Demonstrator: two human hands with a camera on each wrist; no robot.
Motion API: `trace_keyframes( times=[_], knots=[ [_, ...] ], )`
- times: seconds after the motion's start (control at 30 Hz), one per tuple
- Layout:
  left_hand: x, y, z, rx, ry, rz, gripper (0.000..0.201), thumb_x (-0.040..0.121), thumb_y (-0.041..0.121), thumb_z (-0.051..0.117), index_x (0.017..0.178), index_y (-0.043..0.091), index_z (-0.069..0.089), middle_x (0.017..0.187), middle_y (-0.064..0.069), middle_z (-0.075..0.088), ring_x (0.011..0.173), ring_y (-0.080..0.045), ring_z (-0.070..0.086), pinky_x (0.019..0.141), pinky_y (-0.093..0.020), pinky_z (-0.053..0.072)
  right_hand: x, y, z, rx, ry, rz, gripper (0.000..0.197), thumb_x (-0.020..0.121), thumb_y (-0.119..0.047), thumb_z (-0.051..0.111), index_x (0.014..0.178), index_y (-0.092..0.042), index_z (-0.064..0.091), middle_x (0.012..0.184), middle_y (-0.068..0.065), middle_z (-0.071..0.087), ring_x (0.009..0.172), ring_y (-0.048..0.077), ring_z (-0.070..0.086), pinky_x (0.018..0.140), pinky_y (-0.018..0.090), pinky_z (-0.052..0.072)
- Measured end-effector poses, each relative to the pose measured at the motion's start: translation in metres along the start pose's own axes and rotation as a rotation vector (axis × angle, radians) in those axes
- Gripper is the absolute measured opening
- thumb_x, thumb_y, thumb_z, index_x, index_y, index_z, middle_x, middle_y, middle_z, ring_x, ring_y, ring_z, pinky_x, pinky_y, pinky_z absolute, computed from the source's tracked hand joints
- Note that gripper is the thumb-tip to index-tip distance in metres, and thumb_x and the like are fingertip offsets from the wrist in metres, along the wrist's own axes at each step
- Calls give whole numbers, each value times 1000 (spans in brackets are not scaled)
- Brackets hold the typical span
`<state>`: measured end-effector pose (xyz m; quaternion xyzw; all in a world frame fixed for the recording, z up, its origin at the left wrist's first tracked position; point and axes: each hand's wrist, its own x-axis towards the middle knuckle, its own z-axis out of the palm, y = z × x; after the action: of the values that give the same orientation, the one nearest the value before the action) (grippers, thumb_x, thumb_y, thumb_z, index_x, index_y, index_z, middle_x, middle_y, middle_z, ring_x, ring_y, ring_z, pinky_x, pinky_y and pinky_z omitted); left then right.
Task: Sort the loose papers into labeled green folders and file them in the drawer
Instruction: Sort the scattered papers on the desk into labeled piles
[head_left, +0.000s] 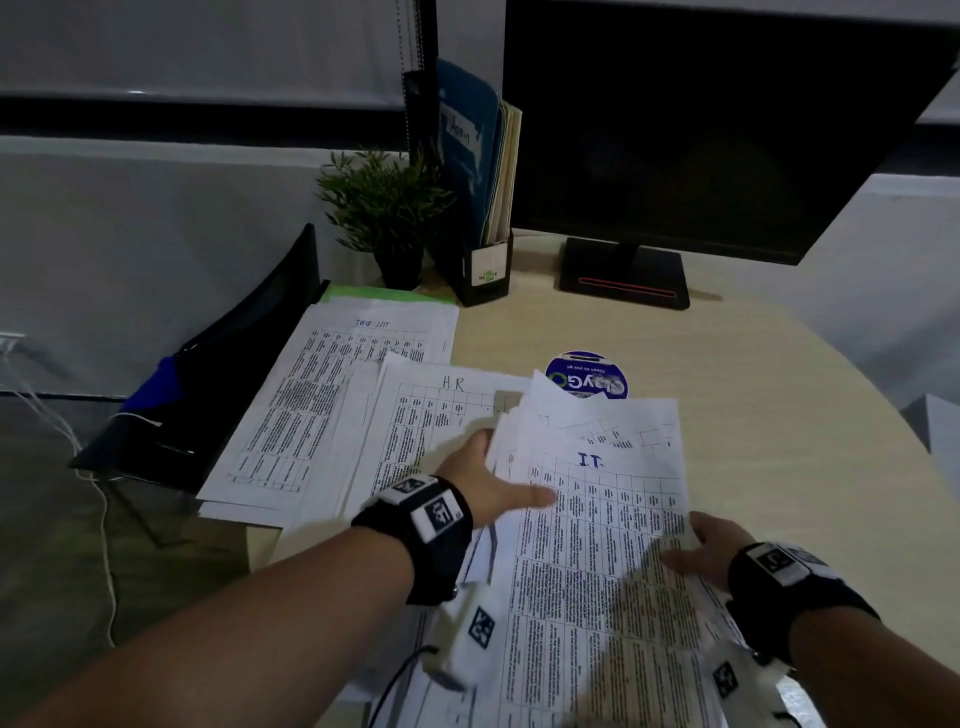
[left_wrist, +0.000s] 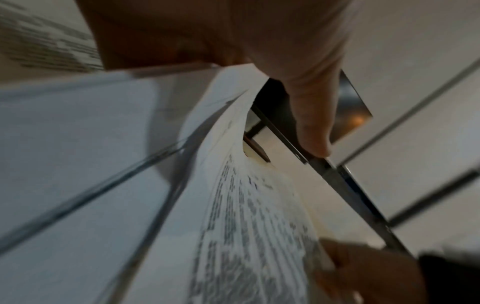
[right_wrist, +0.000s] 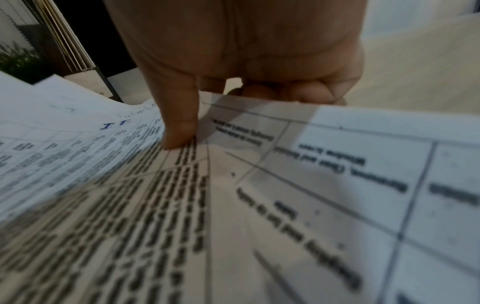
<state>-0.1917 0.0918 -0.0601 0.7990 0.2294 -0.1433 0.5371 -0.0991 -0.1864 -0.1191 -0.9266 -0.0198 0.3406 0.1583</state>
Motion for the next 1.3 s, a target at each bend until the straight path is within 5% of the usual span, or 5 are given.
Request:
trace_keyframes(
  times=[0.53, 0.77, 0.93, 1.07, 1.3],
  knots=[
    [-1, -11, 17, 348, -32, 1, 55, 84, 7, 60, 133, 23, 41, 109, -3, 63, 94, -23, 63, 83, -35, 57, -26, -26, 29, -164, 64, 80, 76, 73, -66, 64, 127, -17, 47, 125, 12, 46, 111, 30, 53, 94, 35, 47],
    [-11, -1, 8, -66, -110, 70, 34, 82, 10, 72, 113, 16, 61, 101, 4, 67, 90, -12, 61, 71, -17, 47, -30, 0, 1, 668, 344, 166, 109, 39, -42, 95, 128, 1, 47, 119, 21, 61, 106, 33, 61, 88, 41, 51],
    [-11, -1, 1, -55, -191, 48, 28, 79, 16, 75, 105, 16, 64, 92, 6, 67, 84, -4, 62, 62, -11, 50, -50, 1, -9, 1320, 63, -52, 18, 86, 10, 51, 103, 8, 57, 64, 10, 70, 53, 21, 68, 45, 27, 53],
    [-8, 6, -8, 155, -209, 8, 37, 79, 20, 76, 112, 7, 62, 109, -6, 67, 101, -20, 63, 90, -32, 52, -54, 6, -6, 1373, 15, -36, 42, 86, 15, 45, 62, -3, 74, 63, 15, 69, 49, 23, 66, 44, 32, 54],
    [-16, 14, -8, 187, -333, -82, 24, 81, 16, 67, 105, 13, 65, 99, -4, 66, 97, -22, 64, 90, -32, 53, -56, -17, -2, 1443, -76, -106, 25, 57, 4, 69, 82, 7, 66, 71, 24, 69, 57, 34, 68, 47, 40, 55]
  ],
)
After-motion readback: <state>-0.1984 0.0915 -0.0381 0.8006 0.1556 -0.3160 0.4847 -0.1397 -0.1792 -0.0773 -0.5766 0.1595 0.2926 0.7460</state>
